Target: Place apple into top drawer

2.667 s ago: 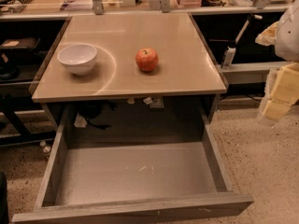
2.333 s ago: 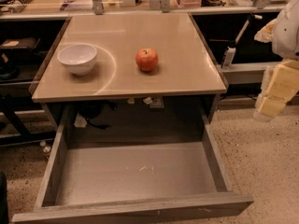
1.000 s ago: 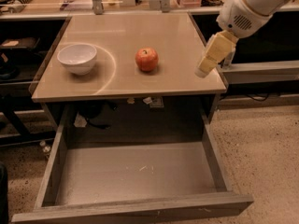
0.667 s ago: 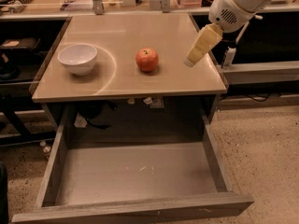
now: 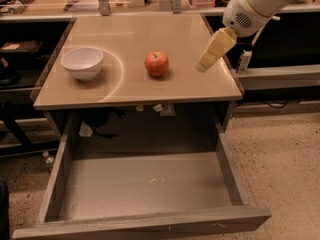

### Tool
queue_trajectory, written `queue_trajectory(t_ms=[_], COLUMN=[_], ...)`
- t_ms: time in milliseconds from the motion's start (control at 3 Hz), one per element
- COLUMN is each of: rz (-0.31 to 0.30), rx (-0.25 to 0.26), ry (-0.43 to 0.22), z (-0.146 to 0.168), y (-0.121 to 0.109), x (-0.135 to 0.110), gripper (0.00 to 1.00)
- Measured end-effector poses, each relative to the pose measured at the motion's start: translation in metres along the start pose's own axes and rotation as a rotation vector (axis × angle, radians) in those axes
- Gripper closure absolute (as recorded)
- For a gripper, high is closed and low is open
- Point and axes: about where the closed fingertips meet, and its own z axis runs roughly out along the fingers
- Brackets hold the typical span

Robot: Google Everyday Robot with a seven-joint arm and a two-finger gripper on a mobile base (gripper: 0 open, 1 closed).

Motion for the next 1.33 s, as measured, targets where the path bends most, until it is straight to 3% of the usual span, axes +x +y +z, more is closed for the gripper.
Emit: queue_trajectory(t_ms=[667,1000,1333], rz=[-0.030,-0.015,-0.007], rx=[-0.096,-0.153,-0.158], ry=[-0.106,-0.151,-0.147], z=[0.059,0.085,0.093], y=[0.015,0.027,0.027], x=[-0.058,-0.081,-0.084], gripper=[0.00,0.00,0.00])
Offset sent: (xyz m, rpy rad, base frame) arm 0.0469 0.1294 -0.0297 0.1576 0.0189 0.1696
